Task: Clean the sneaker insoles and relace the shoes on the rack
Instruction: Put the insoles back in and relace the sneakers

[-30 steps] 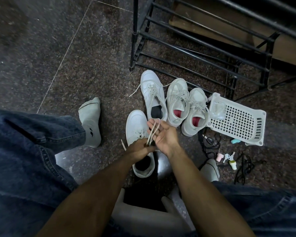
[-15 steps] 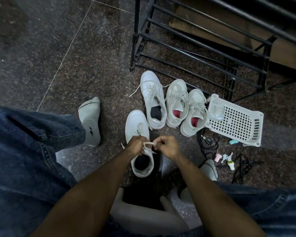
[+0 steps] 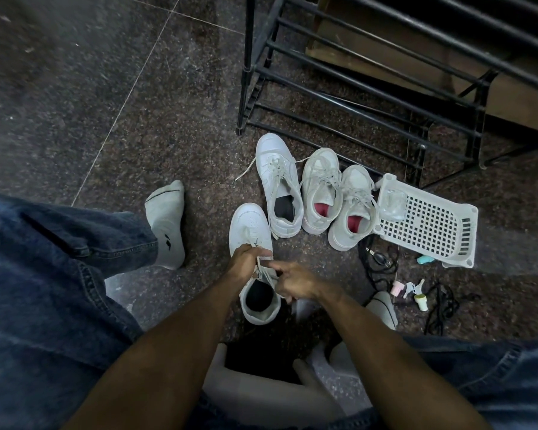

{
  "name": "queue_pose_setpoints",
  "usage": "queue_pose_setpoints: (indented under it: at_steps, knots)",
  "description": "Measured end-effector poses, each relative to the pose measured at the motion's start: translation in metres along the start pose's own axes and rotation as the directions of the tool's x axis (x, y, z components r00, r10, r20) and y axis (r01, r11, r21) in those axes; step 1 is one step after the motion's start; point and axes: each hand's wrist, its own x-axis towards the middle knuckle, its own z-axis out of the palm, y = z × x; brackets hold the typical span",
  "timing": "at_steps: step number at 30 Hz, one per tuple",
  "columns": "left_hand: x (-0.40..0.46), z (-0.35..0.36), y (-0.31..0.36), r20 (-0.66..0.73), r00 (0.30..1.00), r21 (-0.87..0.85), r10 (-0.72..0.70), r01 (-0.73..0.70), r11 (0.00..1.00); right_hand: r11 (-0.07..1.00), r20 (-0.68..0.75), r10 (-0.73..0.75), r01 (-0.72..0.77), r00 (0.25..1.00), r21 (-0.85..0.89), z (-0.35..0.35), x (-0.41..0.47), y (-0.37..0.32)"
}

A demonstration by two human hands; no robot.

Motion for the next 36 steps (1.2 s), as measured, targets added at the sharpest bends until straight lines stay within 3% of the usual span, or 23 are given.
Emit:
queue_pose_setpoints:
  at_steps: [6, 10, 13, 16, 18, 22, 27, 30, 32, 34, 36]
  knots:
    - [-0.004, 0.001, 0.002, 0.002, 1.0, -0.07, -0.007, 0.007, 0.998, 0.989, -0.08, -0.035, 0.046, 0.996, 0.141, 0.018, 0.009, -0.001]
    - [-0.007, 0.001, 0.005, -0.014, 1.0, -0.064, -0.008, 0.007, 0.998, 0.979, -0.285, -0.08, 0.129, 0.955, 0.157, 0.036, 0.032, 0.013]
    - [-0.006, 0.001, 0.003, -0.074, 0.997, -0.054, -0.016, 0.012, 0.998, 0.971, -0.379, -0.007, 0.097, 0.925, 0.22, 0.046, 0.043, 0.017]
    - [-0.012, -0.004, 0.003, -0.149, 0.979, 0.174, 0.137, -0.11, 0.978, 0.921, -0.353, 0.112, 0.036, 0.929, 0.389, 0.046, 0.042, 0.01]
    - [-0.022, -0.01, 0.001, -0.107, 0.965, 0.421, 0.239, -0.174, 0.89, 0.894, -0.313, 0.16, -0.004, 0.936, 0.448, 0.045, 0.042, 0.01]
    - [-0.036, -0.023, -0.007, 0.022, 0.968, 0.767, 0.251, -0.177, 0.616, 0.868, -0.271, 0.206, -0.048, 0.94, 0.494, 0.042, 0.044, 0.01]
    - [-0.038, -0.027, -0.004, 0.105, 0.936, 0.923, 0.336, -0.217, 0.317, 0.88, -0.272, 0.221, -0.071, 0.936, 0.47, 0.039, 0.049, 0.008]
    - [-0.039, -0.031, -0.004, 0.291, 0.884, 0.939, 0.365, -0.337, 0.068, 0.923, -0.32, 0.206, -0.074, 0.925, 0.379, 0.038, 0.054, 0.008]
    - [-0.039, -0.032, -0.001, 0.425, 0.807, 0.901, 0.409, -0.42, -0.108, 0.937, -0.366, 0.195, -0.062, 0.91, 0.345, 0.038, 0.057, 0.008]
    - [-0.038, -0.032, 0.003, 0.472, 0.776, 0.879, 0.418, -0.454, -0.148, 0.951, -0.429, 0.174, -0.038, 0.886, 0.308, 0.037, 0.06, 0.01]
    - [-0.036, -0.032, 0.003, 0.446, 0.792, 0.887, 0.417, -0.455, -0.083, 0.963, -0.447, 0.124, 0.001, 0.886, 0.27, 0.036, 0.063, 0.014]
